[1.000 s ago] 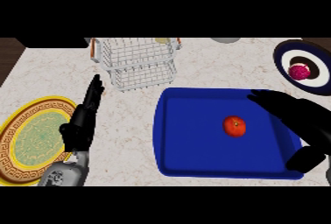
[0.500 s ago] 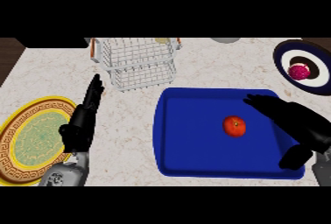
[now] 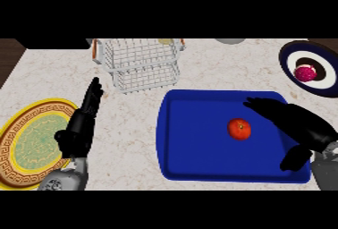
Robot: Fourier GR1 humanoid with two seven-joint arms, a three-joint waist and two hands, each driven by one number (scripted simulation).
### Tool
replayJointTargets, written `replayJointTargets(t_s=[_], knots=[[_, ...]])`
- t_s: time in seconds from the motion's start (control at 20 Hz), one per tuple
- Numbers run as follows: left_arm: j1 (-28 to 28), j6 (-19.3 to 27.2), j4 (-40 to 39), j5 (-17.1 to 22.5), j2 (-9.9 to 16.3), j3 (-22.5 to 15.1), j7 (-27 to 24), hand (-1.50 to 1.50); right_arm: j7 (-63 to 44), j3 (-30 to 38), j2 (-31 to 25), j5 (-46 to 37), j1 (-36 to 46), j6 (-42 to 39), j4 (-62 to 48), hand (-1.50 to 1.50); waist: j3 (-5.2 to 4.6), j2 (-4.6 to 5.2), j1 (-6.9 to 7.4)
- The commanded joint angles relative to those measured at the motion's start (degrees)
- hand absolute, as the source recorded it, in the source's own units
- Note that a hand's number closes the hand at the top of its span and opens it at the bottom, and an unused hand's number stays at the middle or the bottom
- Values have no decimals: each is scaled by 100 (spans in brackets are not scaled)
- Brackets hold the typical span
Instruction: Pick the tomato from the tray and place it in the tiered basket
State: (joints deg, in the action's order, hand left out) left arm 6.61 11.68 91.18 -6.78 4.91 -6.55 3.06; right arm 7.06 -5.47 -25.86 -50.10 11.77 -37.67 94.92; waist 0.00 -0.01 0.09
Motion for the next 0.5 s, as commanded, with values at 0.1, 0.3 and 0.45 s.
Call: replayJointTargets(t_s=[0.1, 0.3, 0.45], knots=[[37, -87, -107, -54, -175, 27, -74, 0, -218, 18, 362, -149, 158, -363, -21, -150, 0, -1, -2], [162, -48, 82, -199, -209, 20, 223, 0, 52, -7, 416, -395, 368, -93, -607, -150, 1, 1, 4], [-53, -150, 242, -105, -130, 125, 235, 0, -542, -230, 787, -498, 343, -414, -49, -150, 0, -5, 1]])
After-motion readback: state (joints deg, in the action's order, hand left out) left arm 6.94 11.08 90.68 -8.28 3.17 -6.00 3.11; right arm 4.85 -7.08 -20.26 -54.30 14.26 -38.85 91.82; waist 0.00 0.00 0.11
